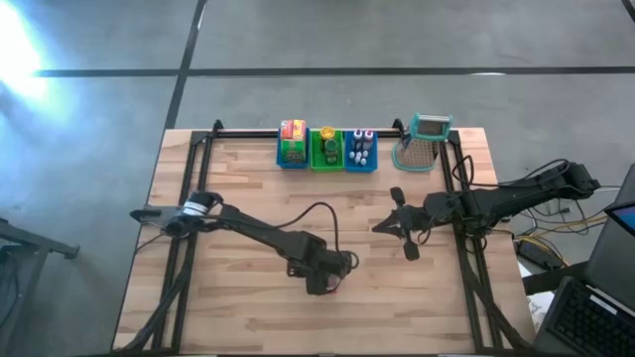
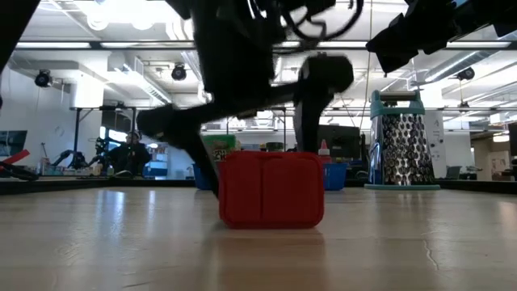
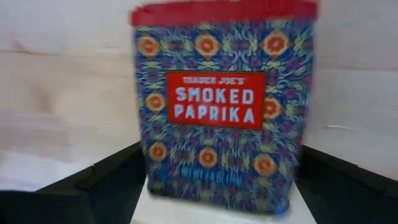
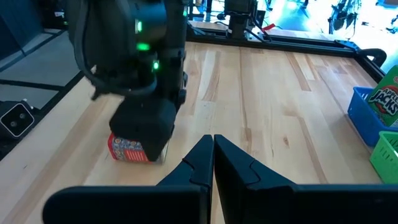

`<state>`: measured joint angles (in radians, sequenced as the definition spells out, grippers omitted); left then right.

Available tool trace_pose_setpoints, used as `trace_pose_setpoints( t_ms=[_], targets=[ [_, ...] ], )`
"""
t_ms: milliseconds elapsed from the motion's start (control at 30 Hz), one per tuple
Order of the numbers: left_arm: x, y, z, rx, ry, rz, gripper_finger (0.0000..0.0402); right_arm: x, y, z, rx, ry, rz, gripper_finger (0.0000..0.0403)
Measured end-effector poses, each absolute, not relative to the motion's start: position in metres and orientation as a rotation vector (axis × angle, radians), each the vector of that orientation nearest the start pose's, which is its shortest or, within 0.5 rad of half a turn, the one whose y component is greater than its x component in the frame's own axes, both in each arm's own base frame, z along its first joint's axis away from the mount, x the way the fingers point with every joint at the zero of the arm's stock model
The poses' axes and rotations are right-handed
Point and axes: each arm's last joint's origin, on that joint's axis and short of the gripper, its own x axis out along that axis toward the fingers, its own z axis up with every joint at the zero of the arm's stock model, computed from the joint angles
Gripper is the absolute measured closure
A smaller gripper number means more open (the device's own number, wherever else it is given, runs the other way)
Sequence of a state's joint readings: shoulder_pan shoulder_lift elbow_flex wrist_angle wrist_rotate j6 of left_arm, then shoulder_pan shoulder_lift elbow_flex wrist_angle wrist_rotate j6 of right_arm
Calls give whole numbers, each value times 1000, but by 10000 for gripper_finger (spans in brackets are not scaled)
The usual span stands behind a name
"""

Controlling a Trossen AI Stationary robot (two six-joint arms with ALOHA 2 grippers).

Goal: Pick & Place Kitchen Items
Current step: Put the red seasoning can into the green bin

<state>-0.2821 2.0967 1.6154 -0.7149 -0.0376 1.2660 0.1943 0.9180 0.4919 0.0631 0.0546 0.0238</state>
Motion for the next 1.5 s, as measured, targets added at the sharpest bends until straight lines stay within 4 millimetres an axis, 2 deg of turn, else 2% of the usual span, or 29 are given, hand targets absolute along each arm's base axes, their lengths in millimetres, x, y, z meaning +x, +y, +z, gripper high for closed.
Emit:
trace_pose_setpoints(
  t_ms=[100,633,1500],
  targets=[
    [418,-119,173,1294,922,-952,23,194,37,232,-18,363,133,394],
    [418,-118,174,1063,1027,-741,23,194,36,229,-9,375,131,394],
    [422,-119,176,1047,993,-711,24,195,36,234,-13,321,131,394]
  ],
)
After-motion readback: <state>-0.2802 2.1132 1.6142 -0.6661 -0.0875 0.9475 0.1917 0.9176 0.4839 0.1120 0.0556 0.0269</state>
